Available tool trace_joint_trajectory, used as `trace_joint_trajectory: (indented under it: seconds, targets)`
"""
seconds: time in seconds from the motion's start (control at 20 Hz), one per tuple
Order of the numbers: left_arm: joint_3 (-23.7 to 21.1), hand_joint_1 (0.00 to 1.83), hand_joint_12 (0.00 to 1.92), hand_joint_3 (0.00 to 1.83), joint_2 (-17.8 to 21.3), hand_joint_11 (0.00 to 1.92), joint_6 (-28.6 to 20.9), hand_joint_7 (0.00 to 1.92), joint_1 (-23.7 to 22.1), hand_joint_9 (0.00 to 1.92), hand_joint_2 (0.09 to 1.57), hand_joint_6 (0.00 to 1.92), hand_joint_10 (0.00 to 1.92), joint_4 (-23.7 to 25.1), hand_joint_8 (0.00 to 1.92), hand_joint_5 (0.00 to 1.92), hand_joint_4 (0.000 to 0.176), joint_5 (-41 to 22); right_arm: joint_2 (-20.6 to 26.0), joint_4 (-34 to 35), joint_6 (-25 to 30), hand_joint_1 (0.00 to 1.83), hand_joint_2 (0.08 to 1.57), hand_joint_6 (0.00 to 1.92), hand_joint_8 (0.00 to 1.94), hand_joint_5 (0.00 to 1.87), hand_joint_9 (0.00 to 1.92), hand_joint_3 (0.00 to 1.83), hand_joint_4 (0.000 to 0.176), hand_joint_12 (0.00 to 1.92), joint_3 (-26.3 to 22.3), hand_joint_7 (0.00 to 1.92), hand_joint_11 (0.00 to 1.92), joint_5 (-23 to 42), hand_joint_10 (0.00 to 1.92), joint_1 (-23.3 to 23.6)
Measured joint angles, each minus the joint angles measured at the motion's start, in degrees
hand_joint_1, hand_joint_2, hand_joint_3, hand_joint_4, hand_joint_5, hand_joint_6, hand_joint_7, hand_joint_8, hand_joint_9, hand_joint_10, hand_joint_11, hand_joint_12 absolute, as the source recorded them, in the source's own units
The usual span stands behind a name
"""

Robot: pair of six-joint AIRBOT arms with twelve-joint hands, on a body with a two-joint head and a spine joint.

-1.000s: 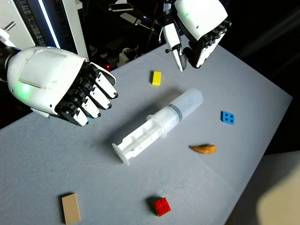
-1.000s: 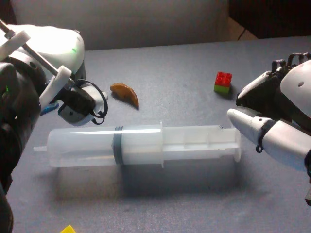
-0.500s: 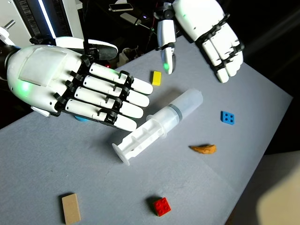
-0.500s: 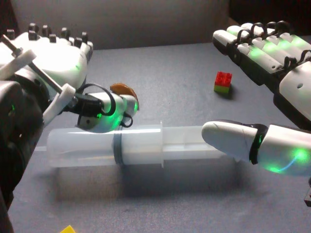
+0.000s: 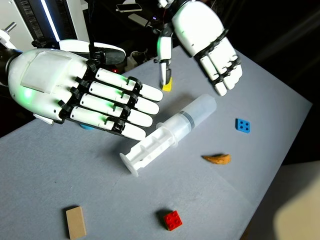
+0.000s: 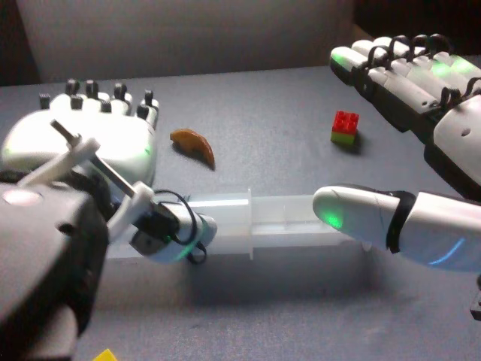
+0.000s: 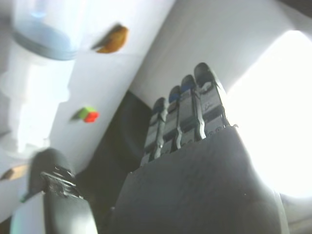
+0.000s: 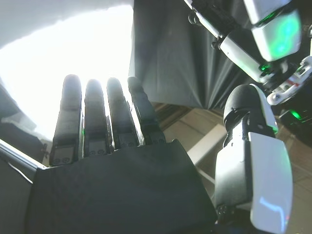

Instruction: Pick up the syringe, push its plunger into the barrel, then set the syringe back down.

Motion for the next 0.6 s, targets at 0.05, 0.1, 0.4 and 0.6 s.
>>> trace_joint_trajectory:
  seconds: [0.05, 0.1, 0.4, 0.6]
  targets:
    - [0.0, 0.43, 0.08, 0.01, -0.98, 0.0, -0.39, 0.0, 0.76, 0.0, 1.09, 0.0, 0.0, 0.35, 0.0, 0.0, 0.0, -0.79, 0.0, 0.0, -0.13, 0.0, 1.03, 0.0, 0.0, 0.05, 0.02, 0.0, 0.0, 0.29, 0.0, 0.02, 0.0, 0.33, 0.0, 0.0]
    - [0.04, 0.42, 0.04, 0.01, -1.73, 0.0, -0.59, 0.0, 1.38, 0.0, 1.11, 0.0, 0.0, 0.57, 0.0, 0.0, 0.0, -1.4, 0.0, -0.04, -0.87, 0.0, 1.03, 0.0, 0.0, 0.04, 0.02, 0.0, 0.0, 0.29, 0.0, 0.02, 0.0, 0.46, 0.0, 0.0]
    - [1.55, 0.42, 0.01, 0.0, -7.43, 0.02, -1.88, 0.0, 5.07, 0.0, 1.13, 0.0, 0.0, 2.58, 0.0, 0.0, 0.0, -6.1, -0.11, -1.92, -0.46, 0.02, 1.04, 0.0, 0.0, 0.05, 0.04, 0.0, 0.0, 0.25, 0.0, 0.04, 0.0, 1.2, 0.0, 0.11]
    - [4.0, 0.35, 0.0, 0.01, -10.67, 0.0, -3.21, 0.0, 7.41, 0.0, 1.15, 0.0, 0.0, 3.52, 0.0, 0.0, 0.0, -6.8, -0.13, -4.92, 1.38, 0.0, 1.04, 0.0, 0.0, 0.05, 0.04, 0.0, 0.0, 0.31, 0.0, 0.05, 0.0, 2.38, 0.0, -1.68]
